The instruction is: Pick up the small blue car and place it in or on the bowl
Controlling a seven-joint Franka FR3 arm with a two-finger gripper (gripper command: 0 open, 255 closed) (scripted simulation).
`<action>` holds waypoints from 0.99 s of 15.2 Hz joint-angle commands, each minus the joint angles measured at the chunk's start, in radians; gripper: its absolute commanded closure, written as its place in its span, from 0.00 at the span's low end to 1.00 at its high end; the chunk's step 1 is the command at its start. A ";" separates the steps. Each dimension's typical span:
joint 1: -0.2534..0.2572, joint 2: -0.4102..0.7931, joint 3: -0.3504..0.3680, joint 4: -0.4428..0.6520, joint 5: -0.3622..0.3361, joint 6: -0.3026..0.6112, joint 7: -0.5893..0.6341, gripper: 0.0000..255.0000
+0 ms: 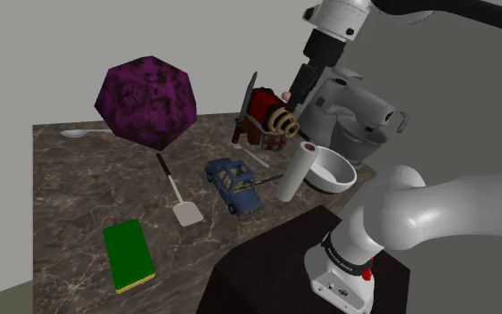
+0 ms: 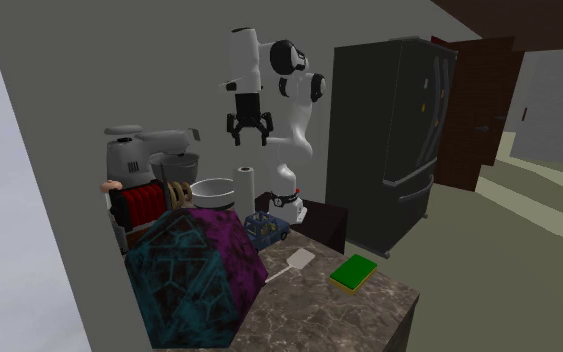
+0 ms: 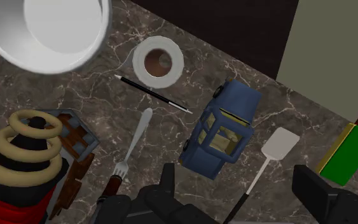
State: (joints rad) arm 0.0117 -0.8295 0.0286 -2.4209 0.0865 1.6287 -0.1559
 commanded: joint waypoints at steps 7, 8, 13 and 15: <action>-0.007 0.061 0.095 -0.148 -0.004 0.211 0.095 0.00; -0.009 0.078 0.112 -0.168 -0.005 0.248 0.112 0.00; -0.027 0.196 0.196 -0.246 -0.024 0.438 0.207 0.00; -0.040 0.258 0.231 -0.266 -0.040 0.516 0.251 0.00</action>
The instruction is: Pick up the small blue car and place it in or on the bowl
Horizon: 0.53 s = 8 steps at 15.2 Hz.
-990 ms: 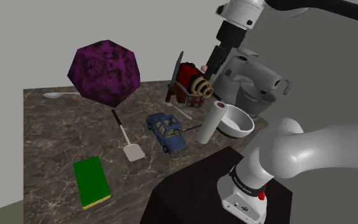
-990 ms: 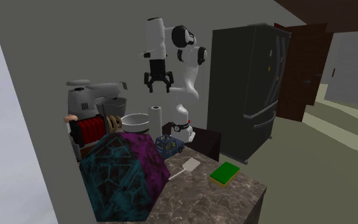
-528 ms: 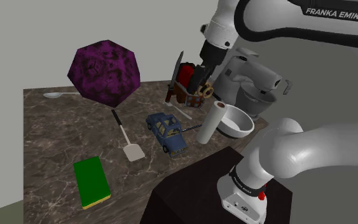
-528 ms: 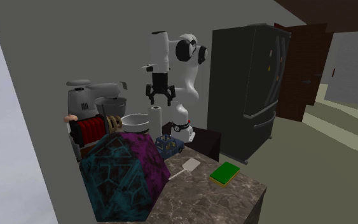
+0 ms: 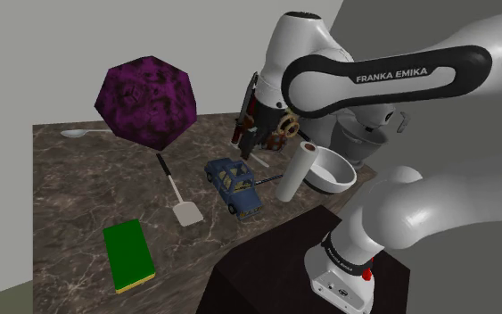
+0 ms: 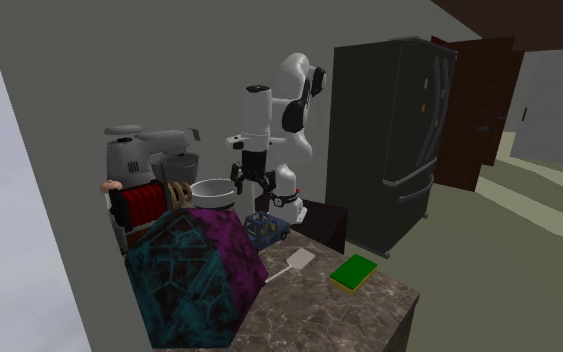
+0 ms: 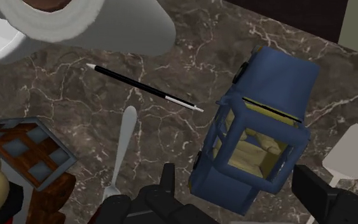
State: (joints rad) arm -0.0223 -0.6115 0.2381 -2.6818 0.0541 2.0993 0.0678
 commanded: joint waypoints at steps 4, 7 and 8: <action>-0.020 0.101 0.044 -0.037 -0.022 0.135 0.055 0.00; -0.025 0.130 0.048 -0.059 -0.028 0.186 0.059 0.00; -0.027 0.141 0.050 -0.066 -0.030 0.203 0.061 0.00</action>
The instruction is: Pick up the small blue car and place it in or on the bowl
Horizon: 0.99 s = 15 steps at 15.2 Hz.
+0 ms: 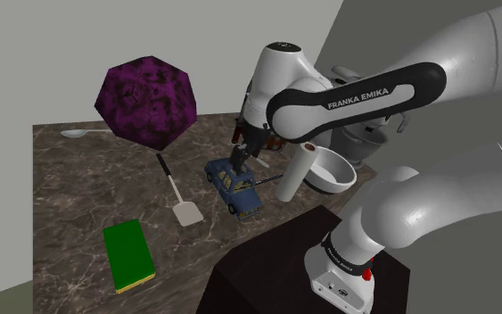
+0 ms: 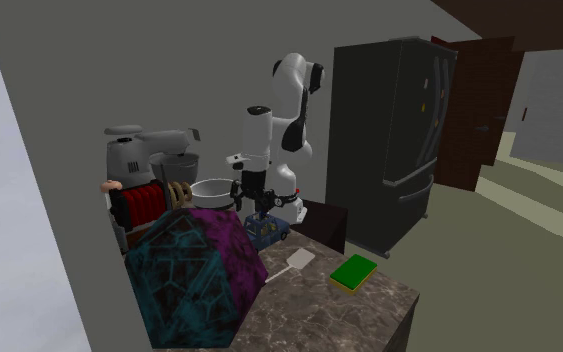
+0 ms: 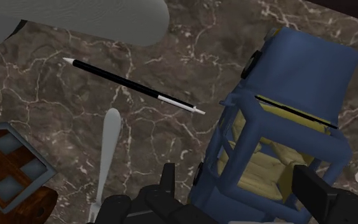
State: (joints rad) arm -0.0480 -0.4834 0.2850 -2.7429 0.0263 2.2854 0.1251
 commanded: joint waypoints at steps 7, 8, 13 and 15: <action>-0.003 0.019 0.004 -0.009 -0.003 0.027 0.005 0.00; -0.003 0.019 0.004 -0.009 -0.003 0.027 0.005 0.00; -0.003 0.019 0.004 -0.008 -0.003 0.027 0.005 1.00; -0.003 0.018 0.004 -0.008 -0.003 0.027 0.005 1.00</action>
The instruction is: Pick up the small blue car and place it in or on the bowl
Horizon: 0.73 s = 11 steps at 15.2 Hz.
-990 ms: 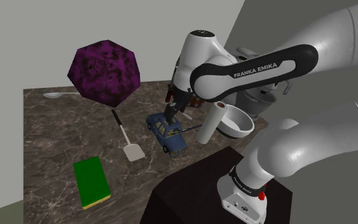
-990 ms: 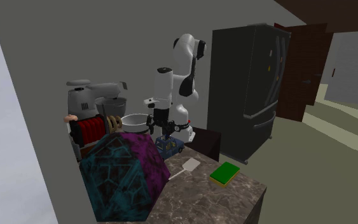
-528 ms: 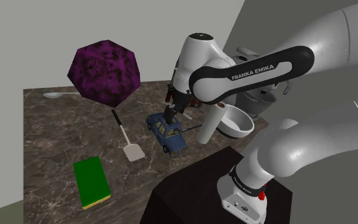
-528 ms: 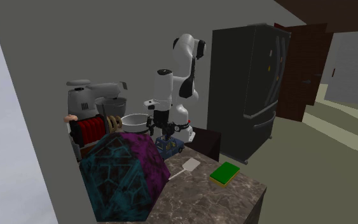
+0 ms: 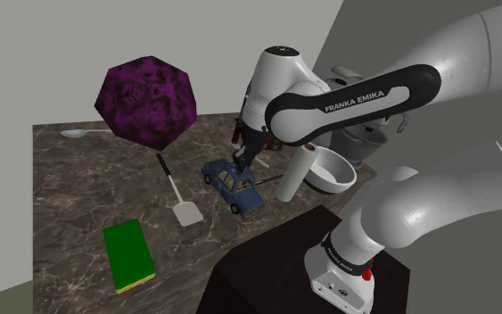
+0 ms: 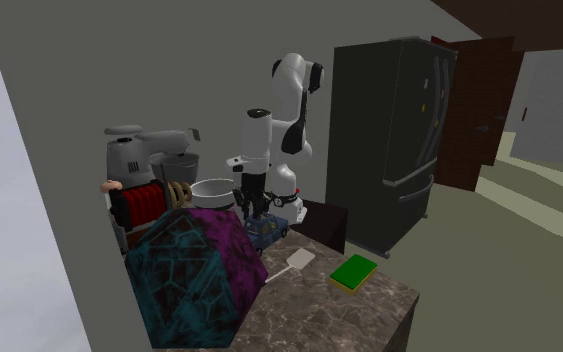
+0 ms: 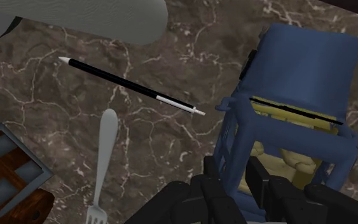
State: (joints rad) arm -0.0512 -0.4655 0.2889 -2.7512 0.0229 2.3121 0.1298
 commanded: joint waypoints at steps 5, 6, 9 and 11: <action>0.002 -0.010 -0.002 0.007 0.002 -0.017 -0.003 1.00; 0.003 -0.020 -0.005 0.014 0.003 -0.034 -0.006 1.00; 0.006 -0.048 -0.012 0.037 0.007 -0.084 -0.014 1.00; 0.008 -0.065 -0.017 0.053 0.008 -0.117 -0.018 1.00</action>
State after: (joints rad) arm -0.0449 -0.5211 0.2740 -2.7062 0.0299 2.2117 0.1130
